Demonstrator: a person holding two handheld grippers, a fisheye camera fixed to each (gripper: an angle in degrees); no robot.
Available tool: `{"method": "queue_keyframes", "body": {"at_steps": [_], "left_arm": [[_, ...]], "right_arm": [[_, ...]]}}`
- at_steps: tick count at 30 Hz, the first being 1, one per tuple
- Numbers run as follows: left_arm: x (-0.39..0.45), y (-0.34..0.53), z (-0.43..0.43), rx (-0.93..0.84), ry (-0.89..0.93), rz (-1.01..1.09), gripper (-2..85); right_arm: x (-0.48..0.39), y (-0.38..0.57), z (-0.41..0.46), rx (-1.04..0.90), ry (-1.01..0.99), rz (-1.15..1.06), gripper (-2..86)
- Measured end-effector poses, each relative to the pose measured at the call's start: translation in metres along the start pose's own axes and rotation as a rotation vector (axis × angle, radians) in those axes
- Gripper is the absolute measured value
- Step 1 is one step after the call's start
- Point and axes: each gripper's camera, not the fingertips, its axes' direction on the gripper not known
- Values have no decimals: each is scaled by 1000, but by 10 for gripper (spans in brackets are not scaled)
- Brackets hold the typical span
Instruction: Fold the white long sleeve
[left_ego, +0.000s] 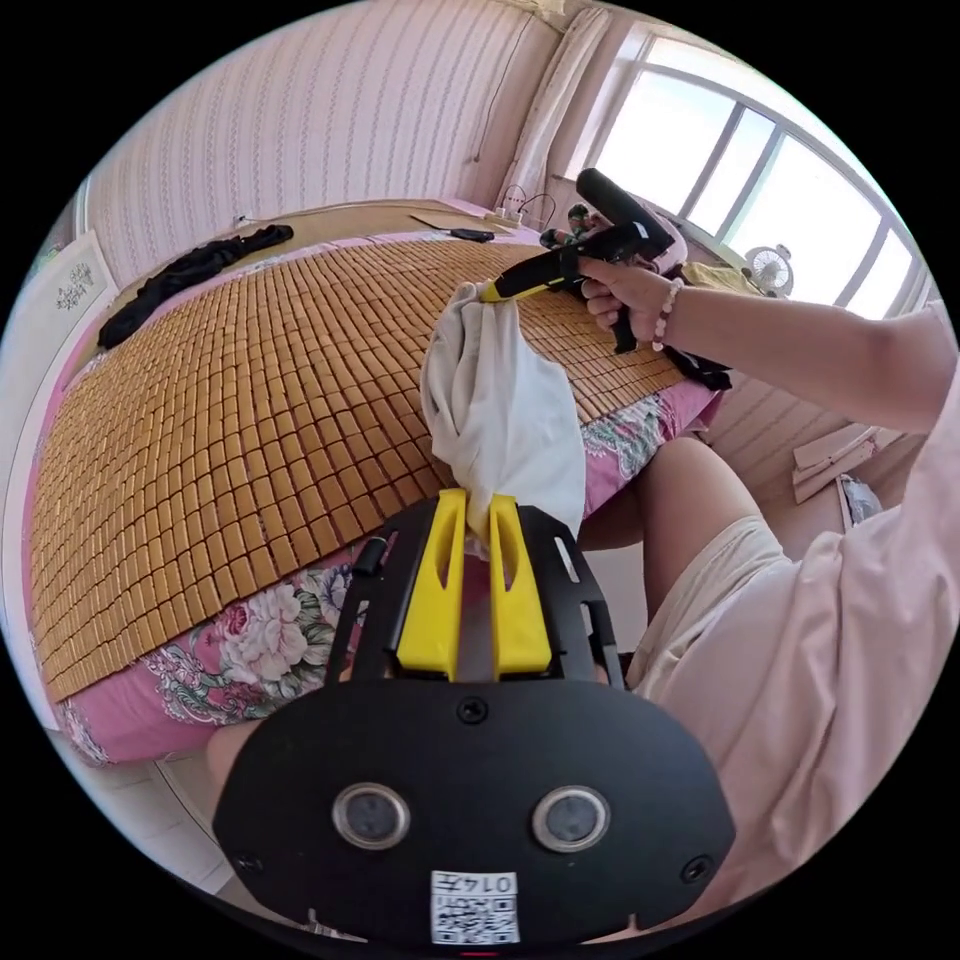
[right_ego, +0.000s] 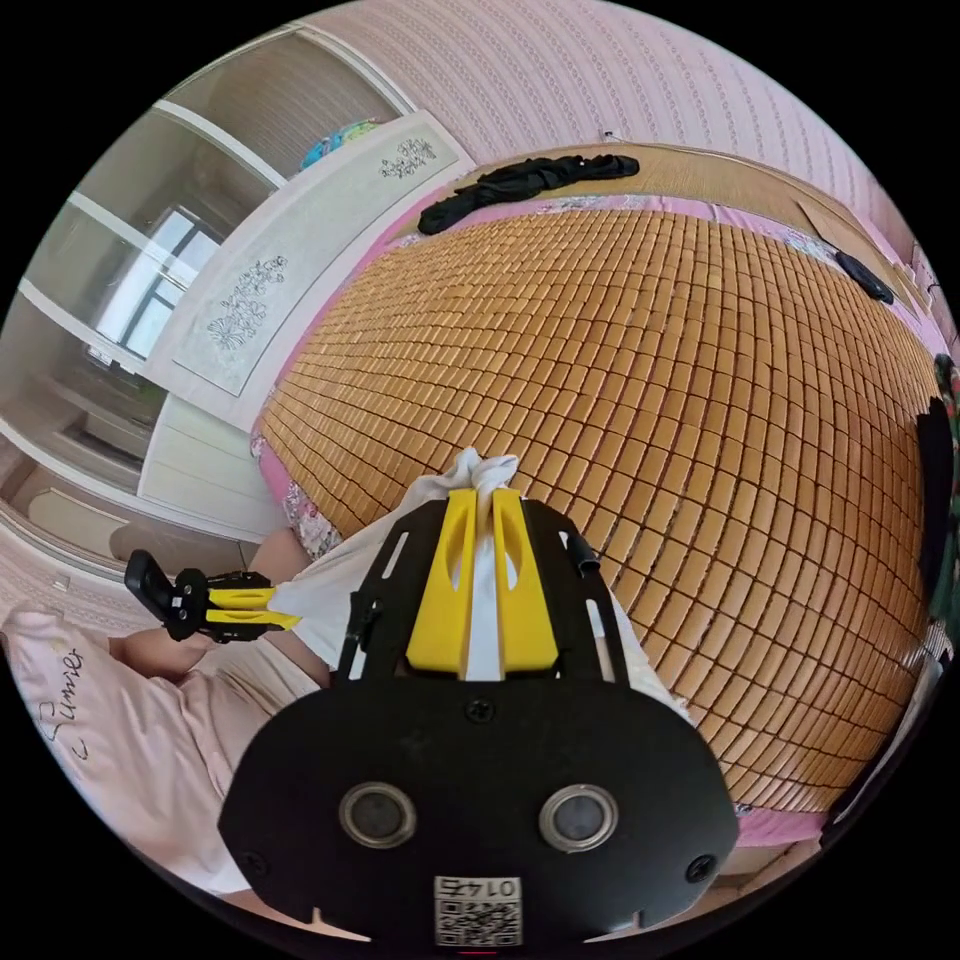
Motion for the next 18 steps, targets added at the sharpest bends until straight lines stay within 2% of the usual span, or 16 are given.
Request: {"method": "queue_keyframes", "body": {"at_steps": [4,9,18], "left_arm": [[11,21,-55,98,-39,21,40],[-4,57,-114,189,-98,-49,40],[-94,159,-242,378,-234,-324,40]], "right_arm": [[-23,15,-22,106,-70,-2,18],[-76,6,-24,150,-94,-90,19],[-242,-93,32,137,-226,-390,23]]}}
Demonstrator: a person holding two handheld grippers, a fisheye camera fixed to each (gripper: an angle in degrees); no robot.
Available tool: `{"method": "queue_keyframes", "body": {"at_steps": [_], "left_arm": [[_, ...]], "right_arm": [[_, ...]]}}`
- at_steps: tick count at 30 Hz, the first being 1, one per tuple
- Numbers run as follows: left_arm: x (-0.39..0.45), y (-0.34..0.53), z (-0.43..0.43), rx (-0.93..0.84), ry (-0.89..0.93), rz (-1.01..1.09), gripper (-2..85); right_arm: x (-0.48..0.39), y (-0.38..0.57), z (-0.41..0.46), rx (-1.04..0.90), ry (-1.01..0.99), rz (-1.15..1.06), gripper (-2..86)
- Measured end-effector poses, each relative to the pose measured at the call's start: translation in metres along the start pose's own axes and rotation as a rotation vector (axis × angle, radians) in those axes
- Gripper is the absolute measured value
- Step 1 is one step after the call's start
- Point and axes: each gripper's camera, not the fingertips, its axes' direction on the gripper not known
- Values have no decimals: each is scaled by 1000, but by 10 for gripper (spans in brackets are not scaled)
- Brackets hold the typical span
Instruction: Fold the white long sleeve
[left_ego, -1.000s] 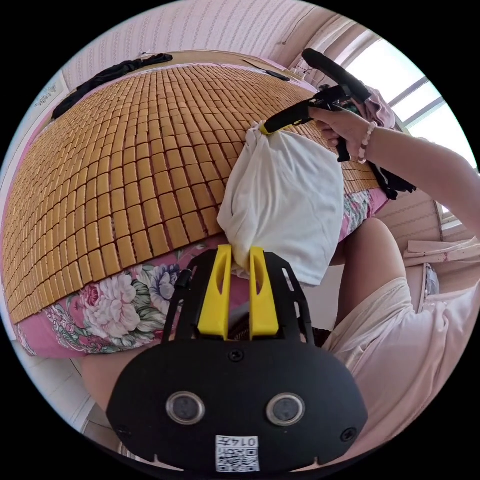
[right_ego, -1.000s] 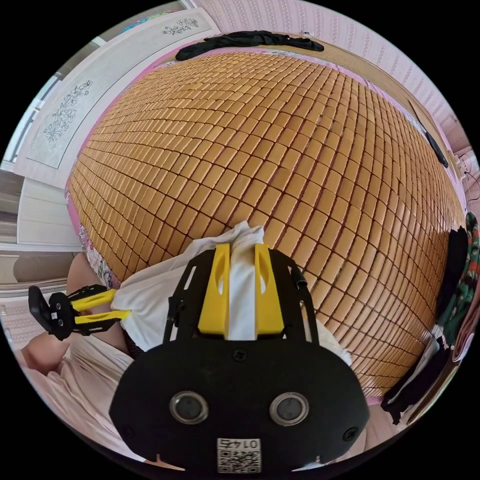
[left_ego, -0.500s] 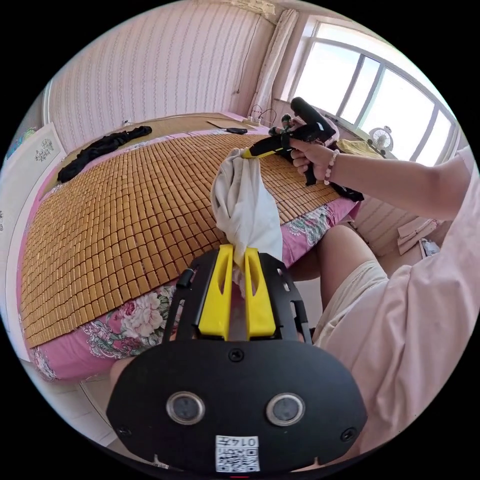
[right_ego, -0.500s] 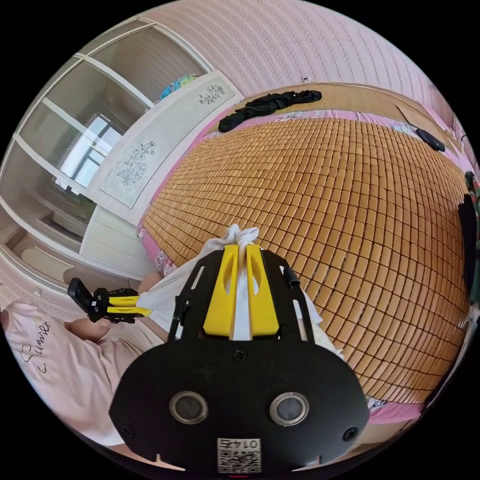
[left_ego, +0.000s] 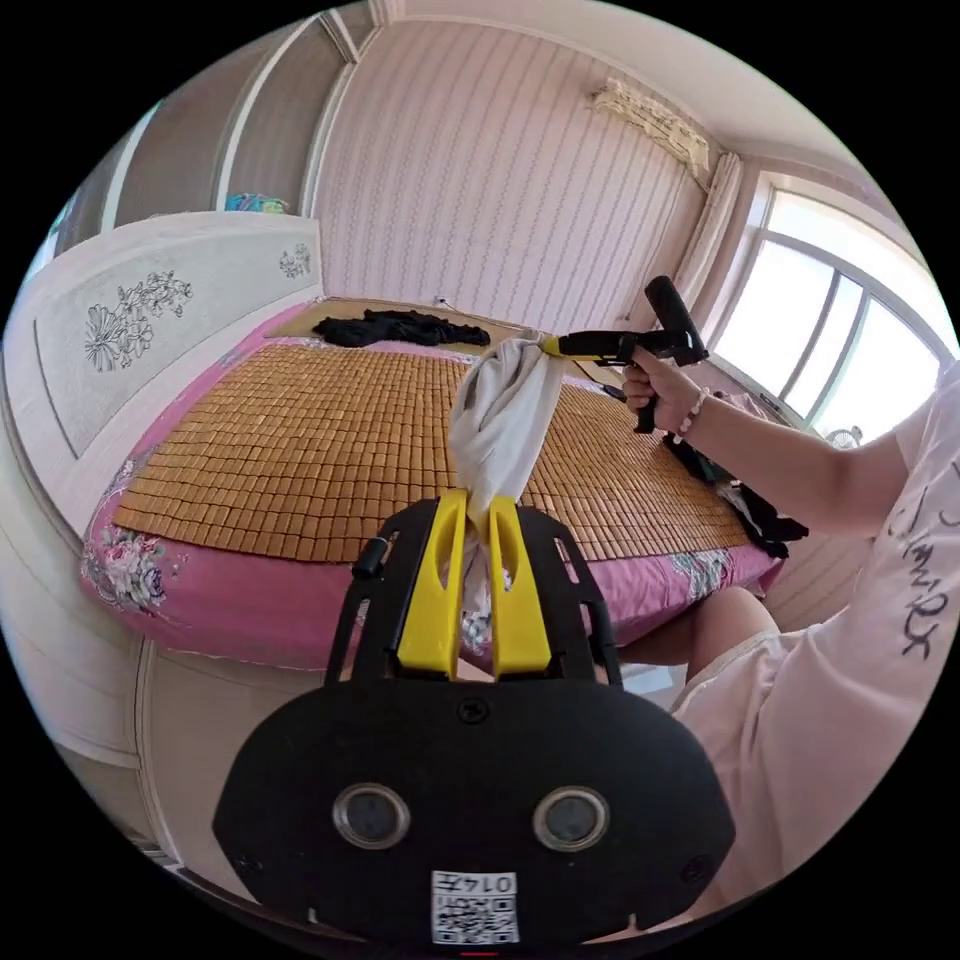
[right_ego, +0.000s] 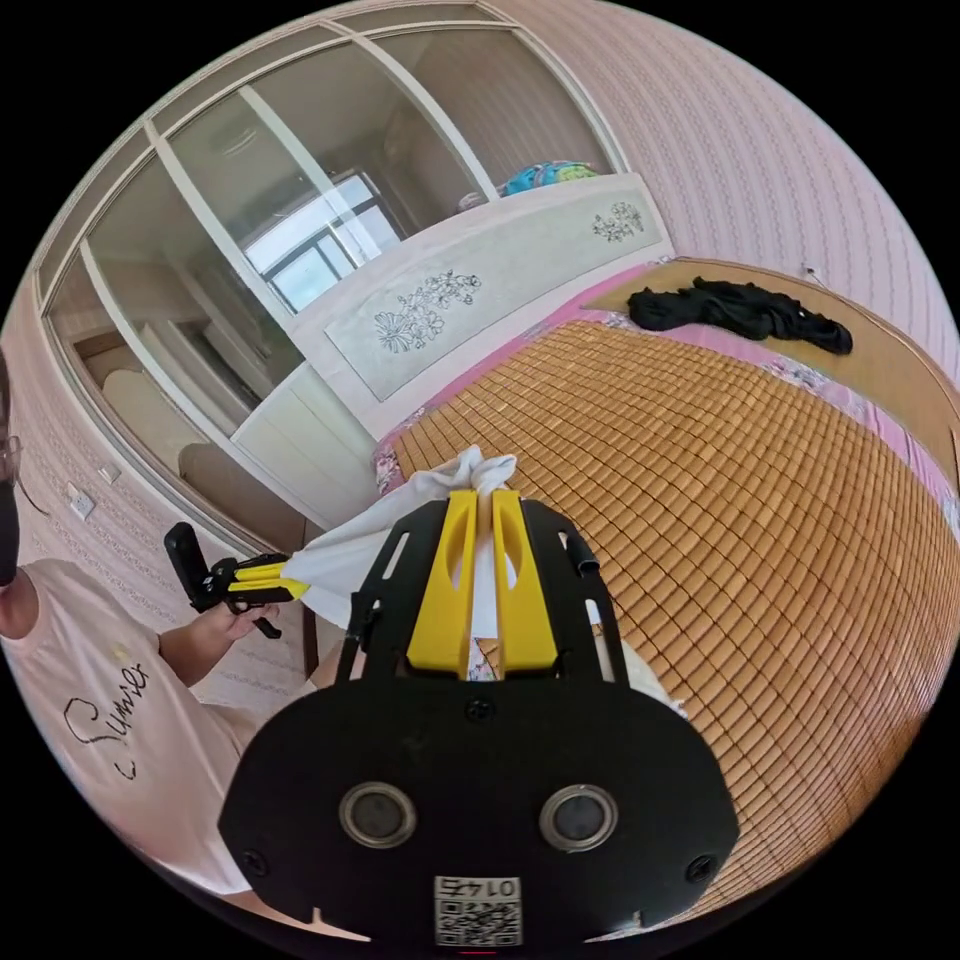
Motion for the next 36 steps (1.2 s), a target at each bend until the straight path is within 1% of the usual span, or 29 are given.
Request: {"method": "queue_keyframes", "body": {"at_steps": [3,5,6,8,10,12,15,17,18,20,21,23,24,26,27,29,30,32,33,35,36], "left_arm": [[-65,-3,-43,81,-85,-85,45],[-135,-13,-74,138,-231,-210,73],[-154,-14,-82,152,-273,-248,84],[-229,-5,-106,187,-479,-423,109],[-267,16,-121,171,-620,-553,110],[-283,44,-135,154,-656,-611,110],[-275,97,-141,103,-643,-634,107],[-248,135,-132,34,-598,-637,102],[-240,143,-129,21,-588,-641,101],[-204,169,-113,-31,-507,-651,100],[-195,172,-108,-45,-482,-654,100],[-153,169,-89,-89,-422,-581,100],[-142,164,-86,-92,-417,-550,100],[-92,133,-66,-109,-398,-388,99],[-78,122,-60,-113,-391,-341,98],[-19,76,-33,-117,-354,-131,95],[-1,64,-27,-106,-344,-69,93],[76,22,-5,-18,-319,204,84],[97,12,1,2,-310,270,82],[175,-22,32,16,-234,474,81],[194,-29,40,15,-210,506,82]], "right_arm": [[-44,-84,61,-46,-54,-109,30],[-89,-175,137,-129,-82,-154,52],[-100,-197,159,-149,-63,-154,63],[-131,-265,245,-271,-17,-107,107],[-138,-282,291,-390,-7,-51,115],[-136,-272,311,-417,-34,-10,116],[-117,-215,315,-444,-50,-52,113],[-86,-135,303,-531,-19,-68,108],[-77,-111,297,-554,-13,-55,104],[-46,-13,259,-649,-19,19,89],[-40,10,245,-666,-11,43,84],[-25,96,174,-645,45,187,74],[-24,115,154,-628,64,225,73],[-28,182,75,-543,181,363,71],[-31,197,55,-514,215,391,71],[-52,246,-18,-373,355,480,66],[-59,257,-35,-330,400,492,65],[-92,292,-93,-145,608,500,59],[-100,300,-104,-106,654,499,60],[-122,329,-134,-20,755,508,69],[-124,335,-139,-20,778,528,74]]}}
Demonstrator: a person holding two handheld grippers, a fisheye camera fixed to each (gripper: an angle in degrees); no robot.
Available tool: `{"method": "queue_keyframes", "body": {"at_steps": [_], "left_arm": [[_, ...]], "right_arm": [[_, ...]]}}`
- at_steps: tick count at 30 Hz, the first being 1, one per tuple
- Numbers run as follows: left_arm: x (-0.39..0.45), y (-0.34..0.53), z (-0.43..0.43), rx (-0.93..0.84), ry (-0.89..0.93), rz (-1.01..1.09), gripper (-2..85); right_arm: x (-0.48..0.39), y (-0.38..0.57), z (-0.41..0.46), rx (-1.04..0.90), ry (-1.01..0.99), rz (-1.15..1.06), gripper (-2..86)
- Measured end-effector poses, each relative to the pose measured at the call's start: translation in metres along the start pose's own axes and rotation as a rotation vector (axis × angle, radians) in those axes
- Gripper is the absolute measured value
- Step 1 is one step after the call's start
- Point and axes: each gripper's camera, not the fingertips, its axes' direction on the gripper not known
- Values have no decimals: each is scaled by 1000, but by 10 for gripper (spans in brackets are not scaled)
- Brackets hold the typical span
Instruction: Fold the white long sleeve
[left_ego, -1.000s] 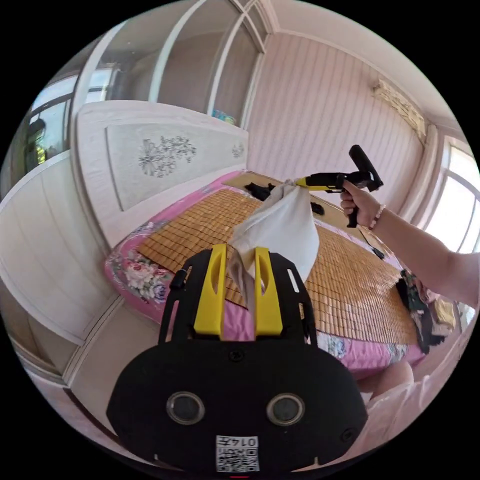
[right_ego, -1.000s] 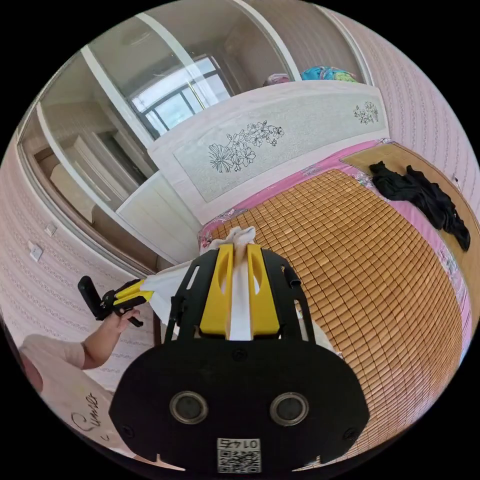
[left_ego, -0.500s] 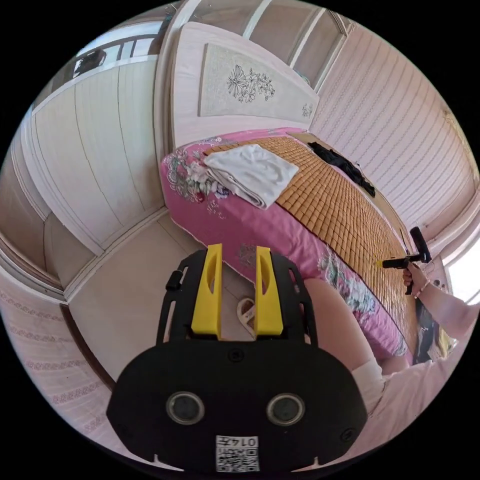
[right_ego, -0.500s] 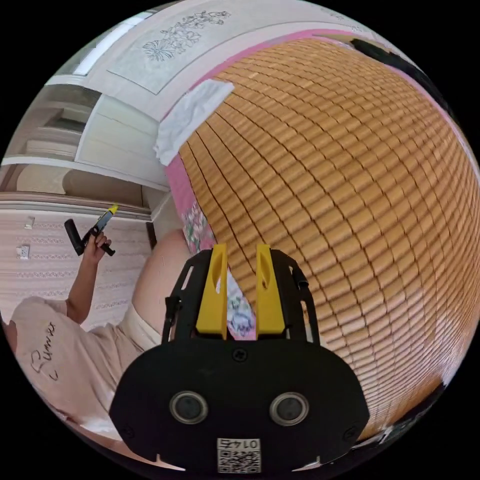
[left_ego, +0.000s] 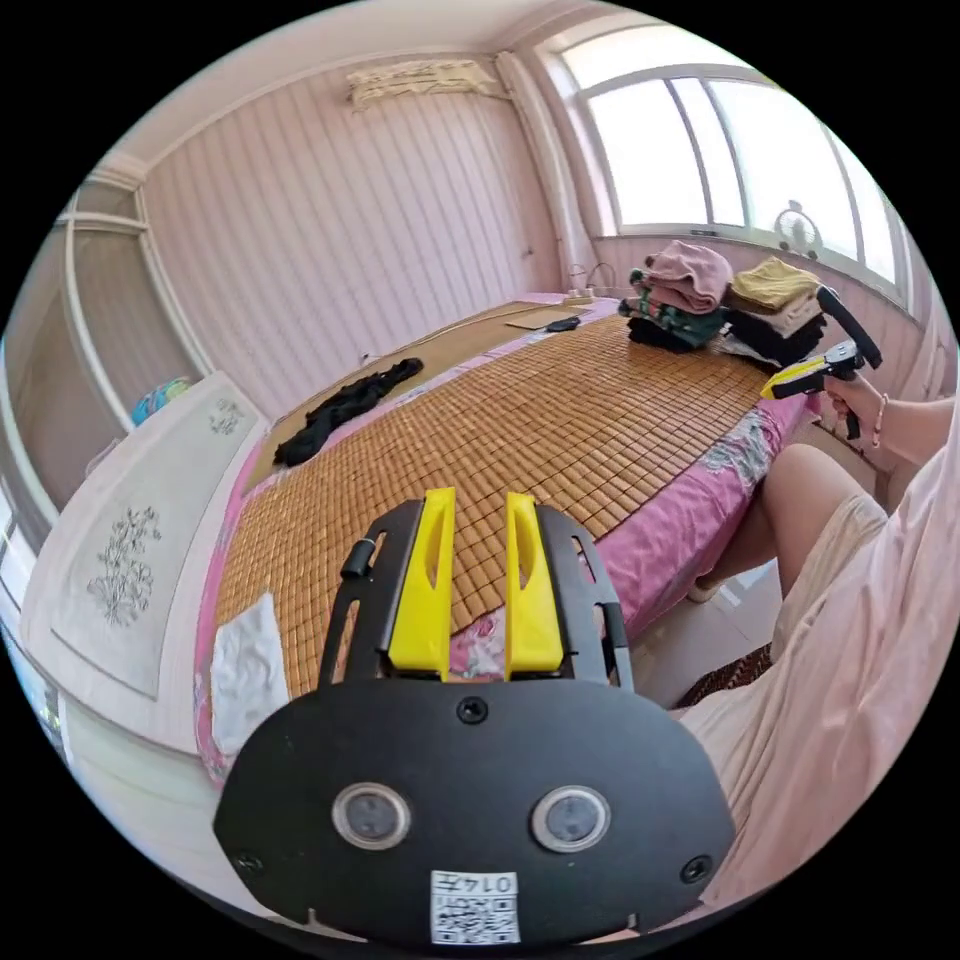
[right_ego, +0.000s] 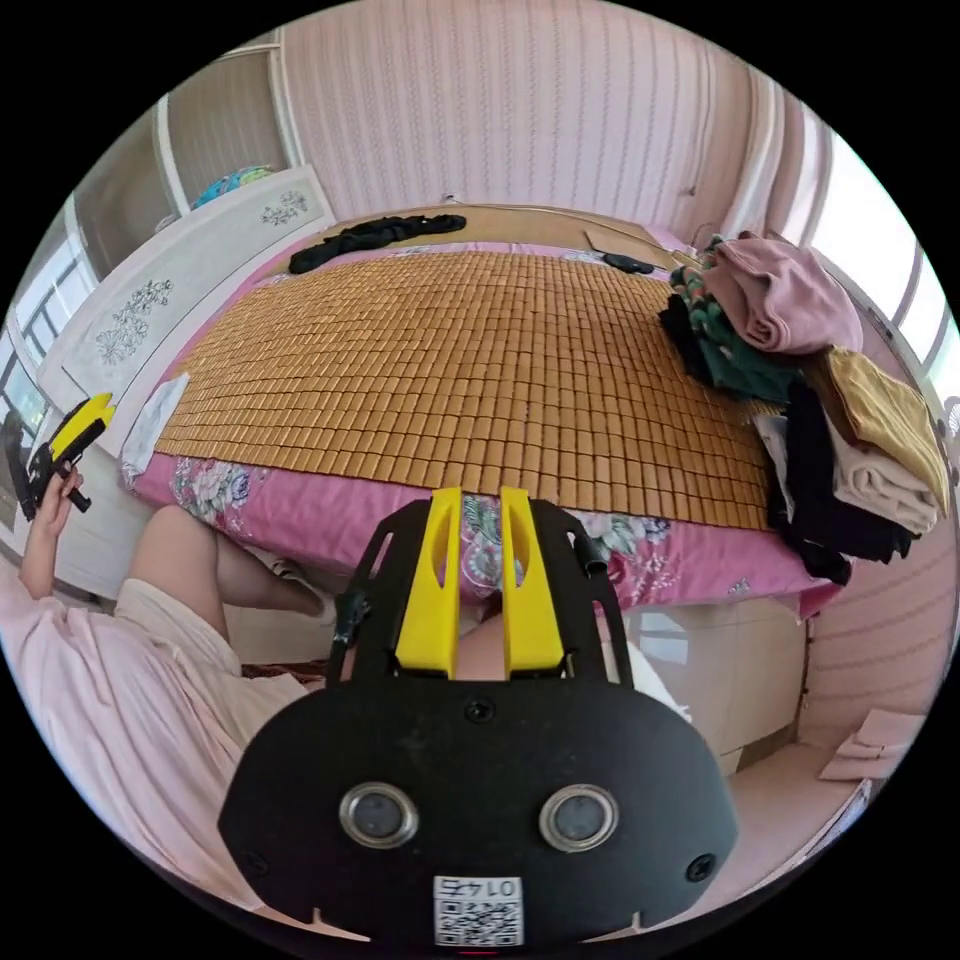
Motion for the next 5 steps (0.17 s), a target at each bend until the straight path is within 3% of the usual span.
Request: {"method": "queue_keyframes", "body": {"at_steps": [2,5], "left_arm": [[59,-56,12,54,51,111,82],[133,-113,13,205,-30,227,76]], "right_arm": [[20,23,-12,-5,100,78,100],[46,52,-34,68,187,165,134]]}}
